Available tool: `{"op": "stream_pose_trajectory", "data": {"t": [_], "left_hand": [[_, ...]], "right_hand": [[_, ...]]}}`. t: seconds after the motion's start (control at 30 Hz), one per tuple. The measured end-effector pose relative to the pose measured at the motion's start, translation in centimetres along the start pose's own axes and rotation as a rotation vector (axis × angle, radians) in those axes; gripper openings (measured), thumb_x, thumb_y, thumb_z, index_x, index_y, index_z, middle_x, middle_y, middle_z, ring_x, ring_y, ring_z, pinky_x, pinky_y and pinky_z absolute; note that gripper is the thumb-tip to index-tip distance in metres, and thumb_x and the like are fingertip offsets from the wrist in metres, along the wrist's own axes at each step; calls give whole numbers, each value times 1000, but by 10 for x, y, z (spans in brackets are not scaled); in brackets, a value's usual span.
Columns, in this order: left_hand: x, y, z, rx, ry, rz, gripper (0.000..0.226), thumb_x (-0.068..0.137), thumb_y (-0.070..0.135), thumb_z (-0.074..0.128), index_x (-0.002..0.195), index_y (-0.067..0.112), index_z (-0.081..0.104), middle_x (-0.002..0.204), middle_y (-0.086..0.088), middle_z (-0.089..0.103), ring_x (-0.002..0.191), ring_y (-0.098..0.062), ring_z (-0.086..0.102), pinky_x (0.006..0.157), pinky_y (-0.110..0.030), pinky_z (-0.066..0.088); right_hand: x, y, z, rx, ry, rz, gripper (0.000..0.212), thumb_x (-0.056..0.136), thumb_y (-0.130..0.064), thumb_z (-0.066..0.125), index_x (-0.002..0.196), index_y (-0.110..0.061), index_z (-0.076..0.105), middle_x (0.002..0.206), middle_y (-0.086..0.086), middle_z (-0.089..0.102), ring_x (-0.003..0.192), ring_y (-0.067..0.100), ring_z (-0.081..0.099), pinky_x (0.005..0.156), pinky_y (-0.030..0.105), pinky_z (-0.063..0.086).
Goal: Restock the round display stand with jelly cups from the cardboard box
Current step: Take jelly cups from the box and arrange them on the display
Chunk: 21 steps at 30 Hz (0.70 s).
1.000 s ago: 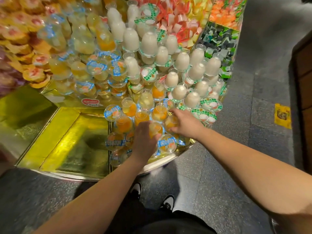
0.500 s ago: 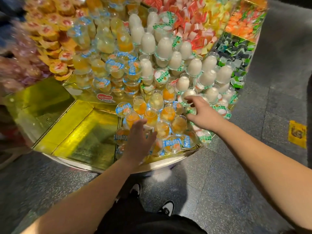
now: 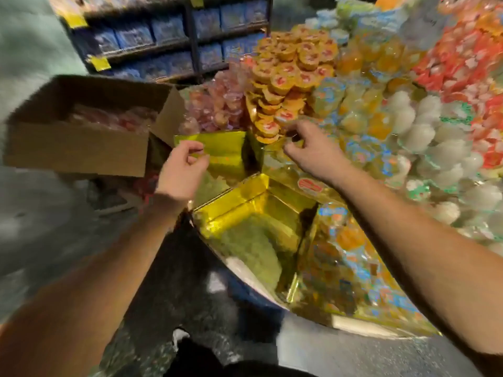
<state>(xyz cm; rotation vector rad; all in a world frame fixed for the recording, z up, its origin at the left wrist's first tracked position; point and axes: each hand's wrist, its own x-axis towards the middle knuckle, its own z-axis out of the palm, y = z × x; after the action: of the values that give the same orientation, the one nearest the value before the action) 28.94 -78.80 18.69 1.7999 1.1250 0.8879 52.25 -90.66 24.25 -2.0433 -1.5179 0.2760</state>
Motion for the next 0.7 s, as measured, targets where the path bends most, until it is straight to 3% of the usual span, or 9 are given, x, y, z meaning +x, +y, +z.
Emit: {"op": "stream_pose_trajectory", "data": {"t": [0.17, 0.23, 0.33, 0.43, 0.53, 0.7], "left_hand": [[53, -72, -141, 119, 131, -19, 16, 91, 8, 61, 103, 18, 63, 88, 6, 61, 83, -9, 53, 73, -8, 38], [68, -100, -194, 169, 199, -94, 14, 90, 10, 60, 96, 22, 62, 84, 10, 59, 81, -10, 52, 72, -16, 38], [86, -137, -259, 211, 210, -175, 5, 86, 22, 61, 90, 22, 60, 86, 2, 60, 82, -17, 56, 73, -28, 43], [100, -170, -301, 215, 213, -278, 10, 85, 17, 68, 90, 14, 60, 82, -6, 58, 79, -21, 54, 70, -25, 42], [122, -201, -328, 227, 168, -355, 8, 92, 8, 64, 99, 5, 63, 85, -7, 57, 81, -23, 53, 62, -13, 37], [182, -244, -360, 327, 109, -479, 9, 99, 24, 55, 103, 18, 60, 92, 0, 61, 84, -15, 57, 70, -29, 41]], "right_hand": [[93, -133, 116, -21, -189, -142, 34, 93, -15, 62, 124, -3, 59, 117, 16, 60, 110, 27, 55, 88, 28, 34], [120, -177, 159, -8, -265, -182, 26, 91, -14, 63, 114, -1, 61, 109, 17, 61, 106, 30, 57, 88, 33, 37], [156, -224, 217, -11, -380, -204, 26, 88, -19, 62, 107, -1, 62, 104, 19, 60, 103, 32, 58, 85, 36, 41], [187, -252, 264, -56, -479, -209, 41, 82, -34, 55, 109, -4, 63, 109, 17, 64, 104, 33, 60, 88, 37, 47], [219, -267, 302, -87, -553, -207, 36, 88, -28, 59, 119, -9, 62, 117, 13, 62, 108, 30, 58, 95, 41, 47], [281, -273, 354, -112, -616, -160, 45, 95, -34, 55, 137, -18, 53, 132, 4, 57, 118, 20, 55, 102, 33, 44]]}}
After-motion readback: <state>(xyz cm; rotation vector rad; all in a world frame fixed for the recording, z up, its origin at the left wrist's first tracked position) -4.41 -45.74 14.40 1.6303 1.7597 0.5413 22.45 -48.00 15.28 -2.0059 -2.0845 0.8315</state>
